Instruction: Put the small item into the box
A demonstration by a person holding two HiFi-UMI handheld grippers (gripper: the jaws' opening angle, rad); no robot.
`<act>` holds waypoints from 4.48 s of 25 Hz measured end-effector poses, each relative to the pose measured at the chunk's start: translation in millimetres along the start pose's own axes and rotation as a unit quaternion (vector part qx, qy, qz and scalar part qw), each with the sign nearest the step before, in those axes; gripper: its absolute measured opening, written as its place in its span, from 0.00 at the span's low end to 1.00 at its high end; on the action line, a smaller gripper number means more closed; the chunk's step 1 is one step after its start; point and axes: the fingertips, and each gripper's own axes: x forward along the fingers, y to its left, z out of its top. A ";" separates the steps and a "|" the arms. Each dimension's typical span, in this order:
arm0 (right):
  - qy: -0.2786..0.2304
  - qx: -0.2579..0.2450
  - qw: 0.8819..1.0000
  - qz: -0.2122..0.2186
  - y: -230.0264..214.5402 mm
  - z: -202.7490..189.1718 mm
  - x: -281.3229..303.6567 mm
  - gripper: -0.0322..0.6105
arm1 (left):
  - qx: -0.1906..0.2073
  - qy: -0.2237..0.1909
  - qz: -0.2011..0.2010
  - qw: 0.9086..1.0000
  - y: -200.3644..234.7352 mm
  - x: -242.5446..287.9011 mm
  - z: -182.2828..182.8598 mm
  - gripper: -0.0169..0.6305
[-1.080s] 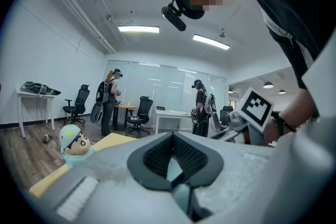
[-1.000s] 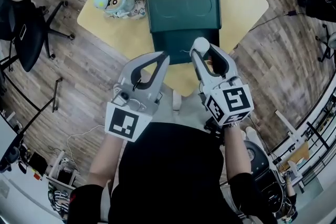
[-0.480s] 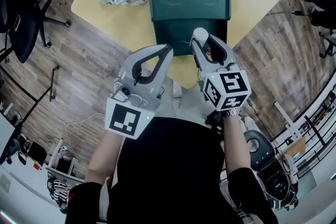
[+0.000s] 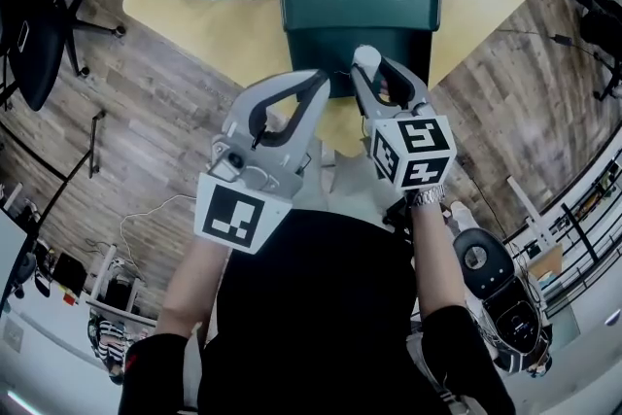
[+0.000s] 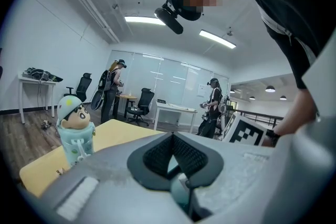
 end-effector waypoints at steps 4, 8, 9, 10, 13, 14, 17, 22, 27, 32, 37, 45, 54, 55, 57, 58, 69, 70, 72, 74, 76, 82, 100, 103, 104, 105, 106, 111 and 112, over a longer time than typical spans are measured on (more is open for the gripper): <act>0.027 0.008 1.000 -0.007 -3.4 -8.2 7.0 0.31 | -0.007 0.004 0.003 1.000 7.1 1.9 -1.8 0.03; 0.052 0.008 0.999 -0.011 -7.6 -16.1 14.2 0.31 | -0.016 0.004 0.009 1.000 14.7 4.2 -3.4 0.03; 0.059 0.008 0.998 -0.011 -8.0 -18.7 15.6 0.31 | -0.016 0.004 0.008 1.000 15.7 4.6 -4.2 0.03; 0.066 0.008 0.998 -0.011 -8.2 -21.2 16.9 0.31 | -0.015 0.005 0.007 1.000 16.4 4.9 -5.1 0.03; 0.079 0.007 0.997 -0.015 -8.9 -24.5 18.9 0.31 | -0.016 0.007 0.004 1.000 17.8 5.4 -7.4 0.03; 0.082 0.006 0.997 -0.015 -9.0 -24.8 19.6 0.31 | -0.018 0.008 0.005 1.000 18.3 5.6 -8.0 0.03; 0.092 0.006 0.996 -0.012 -9.2 -26.7 23.9 0.31 | -0.020 0.008 0.007 1.000 20.5 7.1 -8.8 0.03; 0.112 -0.003 0.994 -0.012 -10.3 -31.7 28.1 0.31 | -0.023 0.007 0.006 1.000 20.8 8.6 -9.6 0.03; 0.118 0.009 0.993 -0.022 -12.1 -31.0 31.4 0.32 | -0.022 0.008 0.005 1.000 21.6 6.5 -11.1 0.03; 0.122 0.002 0.992 -0.024 -11.2 -29.7 31.7 0.33 | -0.027 0.007 0.009 1.000 22.7 3.6 -11.9 0.03; 0.116 0.014 0.993 -0.018 -12.7 -27.2 31.2 0.35 | -0.025 0.007 0.008 1.000 21.2 3.3 -12.4 0.03; 0.103 0.038 0.994 -0.009 -11.0 -25.2 26.9 0.38 | -0.021 0.003 0.009 1.000 19.5 -2.7 -9.7 0.03; 0.064 0.037 0.997 -0.025 -14.0 -10.3 12.7 0.24 | -0.012 -0.003 0.013 1.000 12.9 -9.8 -6.6 0.03; 0.060 0.039 0.997 -0.025 -13.0 -9.6 10.1 0.21 | -0.010 -0.004 0.012 1.000 10.4 -10.8 -4.9 0.03; 0.055 0.041 0.997 -0.023 -10.4 -8.9 5.5 0.18 | -0.005 -0.007 0.010 1.000 5.9 -12.5 -1.7 0.03; 0.051 0.041 0.998 -0.024 -9.9 -8.5 3.2 0.16 | -0.002 -0.008 0.009 1.000 4.2 -13.2 -0.3 0.03; -0.007 0.050 0.998 -0.044 -23.1 3.2 -37.3 0.05 | 0.021 -0.010 0.010 1.000 -18.4 -19.5 7.9 0.03; -0.011 0.050 0.998 -0.044 -23.7 3.5 -40.4 0.05 | 0.024 -0.010 0.010 1.000 -20.8 -19.6 7.6 0.03; -0.019 0.050 0.998 -0.044 -23.2 4.1 -46.3 0.05 | 0.028 -0.008 0.009 1.000 -24.8 -20.9 7.3 0.03; -0.028 0.052 0.997 -0.042 -22.8 6.3 -56.5 0.05 | 0.032 -0.011 0.008 0.999 -30.8 -21.9 11.9 0.03; -0.036 0.053 0.997 -0.042 -24.4 9.8 -70.4 0.05 | 0.033 -0.015 0.009 0.999 -38.4 -21.8 19.9 0.03; -0.076 0.064 0.994 -0.037 -27.3 21.3 -110.1 0.05 | 0.050 -0.028 0.012 0.998 -58.8 -27.4 40.0 0.03; -0.188 0.024 0.982 -0.004 -5.5 61.0 -213.7 0.05 | 0.060 -0.045 0.033 0.997 -99.0 -48.6 68.0 0.03; -0.203 0.018 0.979 0.000 -2.3 68.9 -229.7 0.05 | 0.057 -0.051 0.034 0.996 -105.1 -50.0 74.8 0.03; -0.208 0.017 0.978 0.002 -0.8 71.4 -235.2 0.05 | 0.055 -0.055 0.035 0.996 -107.3 -50.9 77.8 0.03; -0.215 0.016 0.976 0.003 0.9 74.3 -241.2 0.05 | 0.053 -0.058 0.035 0.996 -109.3 -52.0 80.9 0.03; -0.222 0.014 0.975 0.005 2.9 77.7 -247.6 0.05 | 0.052 -0.061 0.035 0.996 -111.0 -53.1 84.3 0.03; -0.258 0.000 0.966 0.014 14.7 96.7 -275.5 0.05 | 0.055 -0.077 0.043 0.995 -112.7 -58.5 102.4 0.03; -0.264 -0.003 0.964 0.016 16.5 99.8 -279.3 0.05 | 0.056 -0.080 0.045 0.994 -112.4 -59.4 105.3 0.03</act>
